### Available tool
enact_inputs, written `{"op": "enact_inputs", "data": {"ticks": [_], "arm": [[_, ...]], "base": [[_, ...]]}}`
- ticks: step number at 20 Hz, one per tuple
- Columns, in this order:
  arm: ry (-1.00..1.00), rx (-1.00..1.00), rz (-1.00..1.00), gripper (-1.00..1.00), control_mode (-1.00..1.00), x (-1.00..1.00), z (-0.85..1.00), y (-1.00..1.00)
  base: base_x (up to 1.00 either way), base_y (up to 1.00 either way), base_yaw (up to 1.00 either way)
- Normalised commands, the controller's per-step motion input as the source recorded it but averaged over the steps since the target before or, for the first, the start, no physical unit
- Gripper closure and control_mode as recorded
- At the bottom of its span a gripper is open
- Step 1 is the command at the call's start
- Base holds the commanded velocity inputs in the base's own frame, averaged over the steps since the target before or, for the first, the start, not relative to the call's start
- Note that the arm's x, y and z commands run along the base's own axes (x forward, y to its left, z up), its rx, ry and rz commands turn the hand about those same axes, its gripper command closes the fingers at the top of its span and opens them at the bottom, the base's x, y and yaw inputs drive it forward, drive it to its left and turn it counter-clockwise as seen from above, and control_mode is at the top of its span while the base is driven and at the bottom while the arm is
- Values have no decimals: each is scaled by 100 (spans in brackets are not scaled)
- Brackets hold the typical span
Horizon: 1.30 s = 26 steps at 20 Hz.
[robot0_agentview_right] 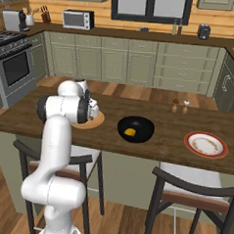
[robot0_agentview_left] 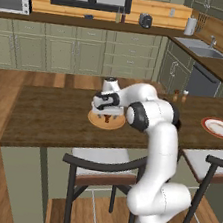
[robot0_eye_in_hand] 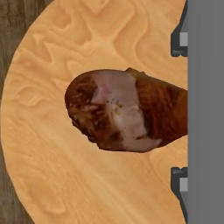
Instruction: Pick the chicken drumstick and lemon from their plates and place them in the bowl. Then put the bowl in the fridge.
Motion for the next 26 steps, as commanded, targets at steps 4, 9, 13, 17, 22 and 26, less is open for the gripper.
{"op": "enact_inputs", "data": {"ticks": [4,9,13,17,22,26], "arm": [[0,0,0,100,-100,20,-39,0],[0,0,0,100,-100,3,-19,0],[0,0,0,100,-100,-2,-15,-3],[0,4,-4,100,-100,-39,19,-47],[0,5,-2,100,-100,-68,71,-68],[0,1,0,100,-100,-82,68,-73]], "base": [[0,0,0],[0,0,0],[0,0,0],[0,0,0],[0,0,0],[0,0,0]]}}
